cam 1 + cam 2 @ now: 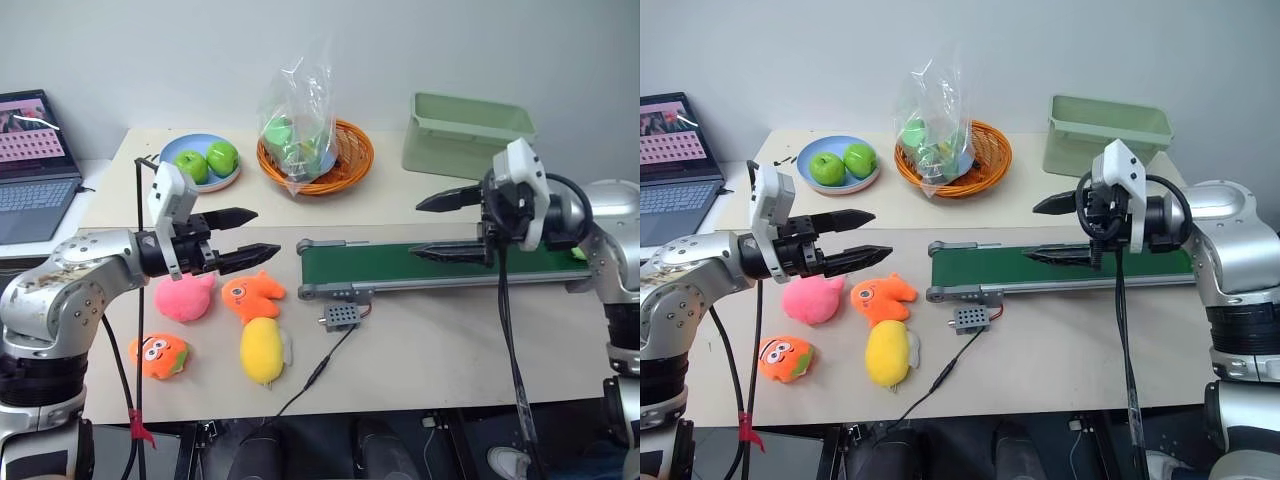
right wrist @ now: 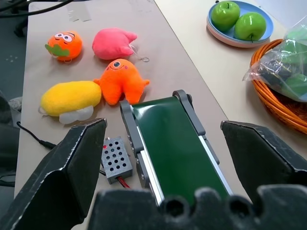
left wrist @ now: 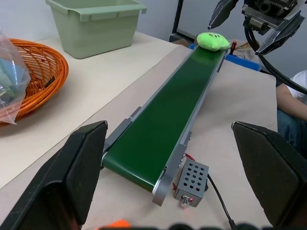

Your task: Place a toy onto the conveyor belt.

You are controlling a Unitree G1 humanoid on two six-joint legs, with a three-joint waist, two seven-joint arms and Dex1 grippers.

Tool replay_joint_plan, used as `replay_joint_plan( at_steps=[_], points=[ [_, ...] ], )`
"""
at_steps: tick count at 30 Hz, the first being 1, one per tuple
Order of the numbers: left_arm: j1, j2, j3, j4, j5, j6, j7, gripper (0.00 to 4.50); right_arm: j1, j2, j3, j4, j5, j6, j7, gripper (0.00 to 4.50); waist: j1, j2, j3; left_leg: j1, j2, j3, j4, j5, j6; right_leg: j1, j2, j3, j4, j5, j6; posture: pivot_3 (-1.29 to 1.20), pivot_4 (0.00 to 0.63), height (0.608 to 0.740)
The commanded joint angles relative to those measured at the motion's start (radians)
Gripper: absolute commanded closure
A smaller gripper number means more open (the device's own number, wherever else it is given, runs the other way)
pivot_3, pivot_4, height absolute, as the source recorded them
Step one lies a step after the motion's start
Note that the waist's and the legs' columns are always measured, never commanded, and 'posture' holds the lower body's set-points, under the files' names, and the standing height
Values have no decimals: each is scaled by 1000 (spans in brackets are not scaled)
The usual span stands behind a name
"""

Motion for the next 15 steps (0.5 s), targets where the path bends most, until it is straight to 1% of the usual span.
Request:
replay_joint_plan(
  at_steps=[1, 7, 15],
  points=[
    [-28, 16, 7, -10, -2, 4, -3, 83, 0, -12, -43, -28, 9, -15, -5, 0, 0, 0, 0, 0, 0, 0, 0, 0, 0, 0, 0, 0, 0, 0, 0, 0, 150, 740],
    [-35, 15, 6, -5, -3, 7, -1, 83, 8, -14, -41, -28, 3, -19, -10, 0, 0, 0, 0, 0, 0, 0, 0, 0, 0, 0, 0, 0, 0, 0, 0, 0, 150, 740],
    [-4, 16, 17, -21, -1, 6, 9, 83, 22, -18, -44, -37, 5, -18, -9, 0, 0, 0, 0, 0, 0, 0, 0, 0, 0, 0, 0, 0, 0, 0, 0, 0, 150, 740]
  ],
)
